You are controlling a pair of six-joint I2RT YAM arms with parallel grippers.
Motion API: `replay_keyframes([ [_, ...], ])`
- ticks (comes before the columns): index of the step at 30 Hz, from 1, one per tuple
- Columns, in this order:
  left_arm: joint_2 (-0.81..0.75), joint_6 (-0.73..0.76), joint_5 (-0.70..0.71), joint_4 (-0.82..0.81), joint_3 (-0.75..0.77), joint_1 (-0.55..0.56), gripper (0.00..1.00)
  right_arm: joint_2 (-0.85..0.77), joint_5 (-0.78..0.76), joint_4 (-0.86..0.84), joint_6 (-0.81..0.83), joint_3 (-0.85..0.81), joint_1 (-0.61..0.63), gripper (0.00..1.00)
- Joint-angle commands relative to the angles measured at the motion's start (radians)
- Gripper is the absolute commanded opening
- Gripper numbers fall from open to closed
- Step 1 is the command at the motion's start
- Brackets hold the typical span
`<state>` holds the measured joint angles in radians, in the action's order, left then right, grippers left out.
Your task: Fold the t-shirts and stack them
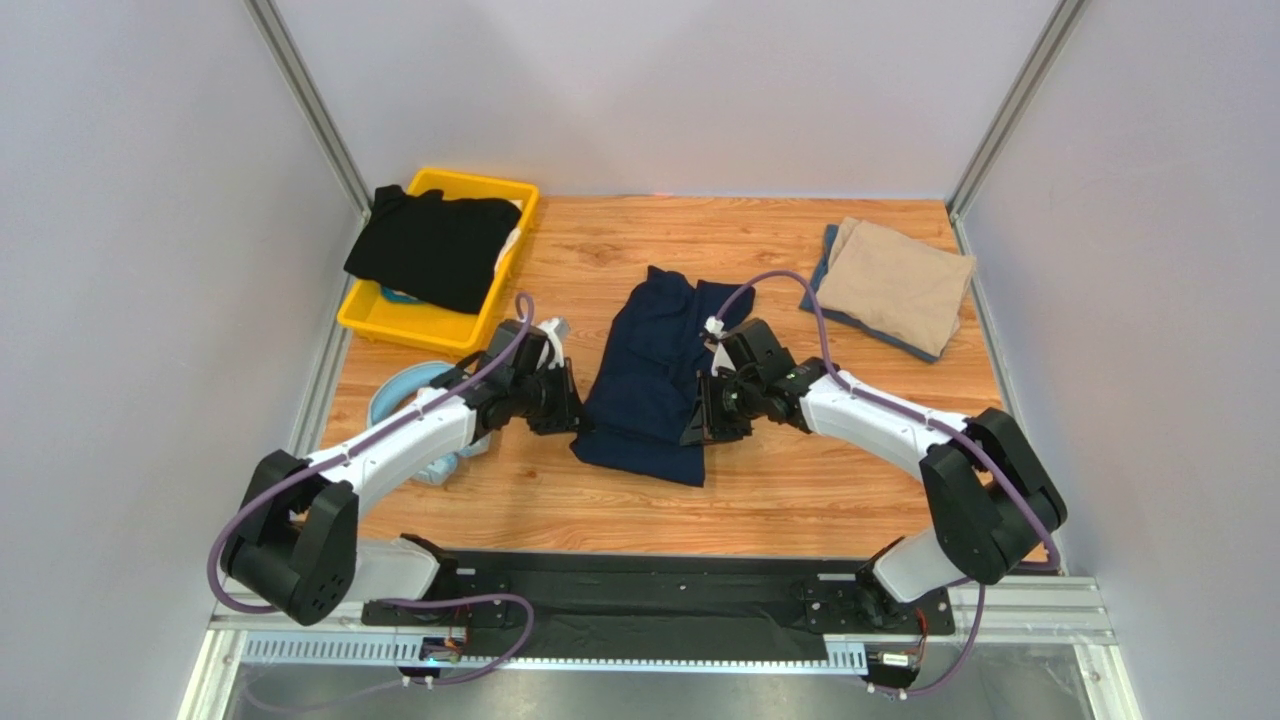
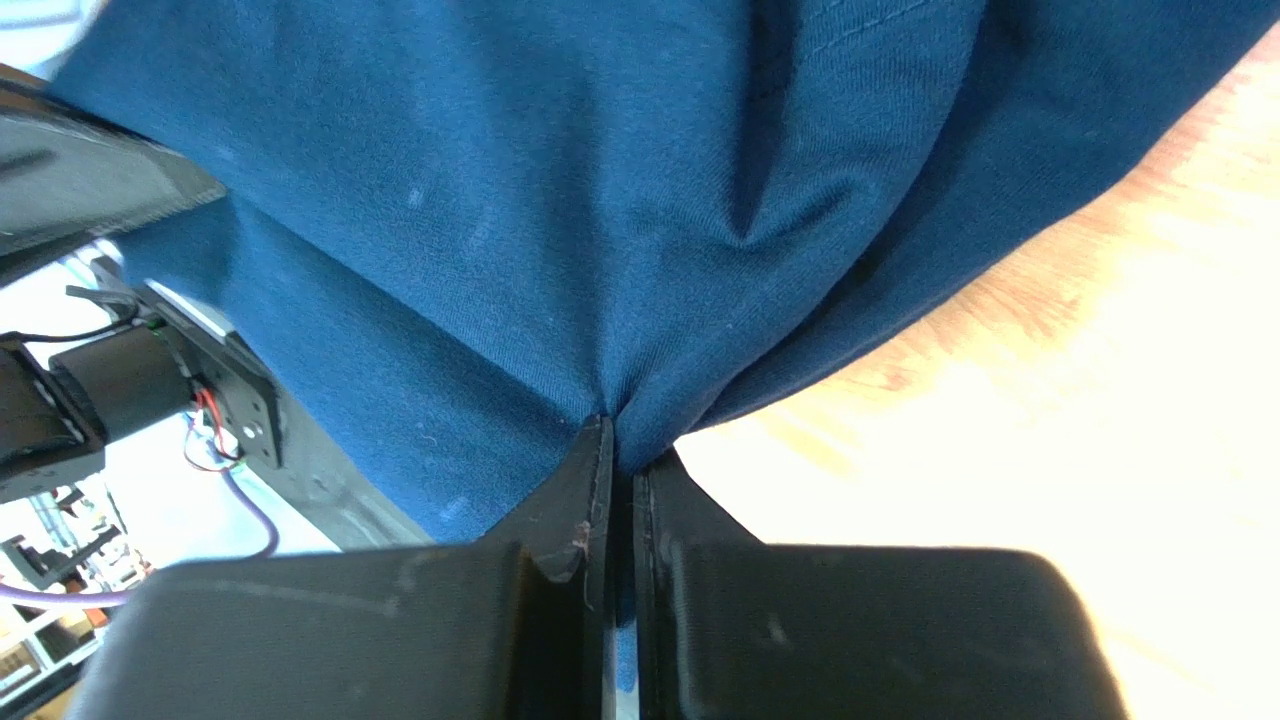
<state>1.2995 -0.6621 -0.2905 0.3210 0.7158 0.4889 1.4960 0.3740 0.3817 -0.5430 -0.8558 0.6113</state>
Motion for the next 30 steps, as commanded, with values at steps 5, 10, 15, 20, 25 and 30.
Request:
replay_keyframes([
  [5,0.147,0.101,0.093,0.133,0.322,-0.010,0.00,0.047,-0.047,0.111,0.003,-0.161,-0.005,0.00],
  [10,0.300,0.128,0.100,0.190,0.515,-0.010,0.00,0.096,-0.066,0.140,0.017,-0.232,-0.012,0.01],
  [15,0.440,0.162,0.096,0.262,0.701,-0.013,0.00,0.139,-0.064,0.160,0.017,-0.301,-0.045,0.02],
  [20,0.514,0.165,0.067,0.280,0.793,-0.026,0.00,0.199,-0.026,0.158,0.003,-0.331,-0.097,0.02],
  [25,0.590,0.171,0.034,0.299,0.887,-0.041,0.00,0.242,0.054,0.140,-0.044,-0.367,-0.159,0.02],
  [30,0.604,0.170,0.011,0.308,0.922,-0.046,0.00,0.273,0.098,0.120,-0.057,-0.397,-0.176,0.10],
])
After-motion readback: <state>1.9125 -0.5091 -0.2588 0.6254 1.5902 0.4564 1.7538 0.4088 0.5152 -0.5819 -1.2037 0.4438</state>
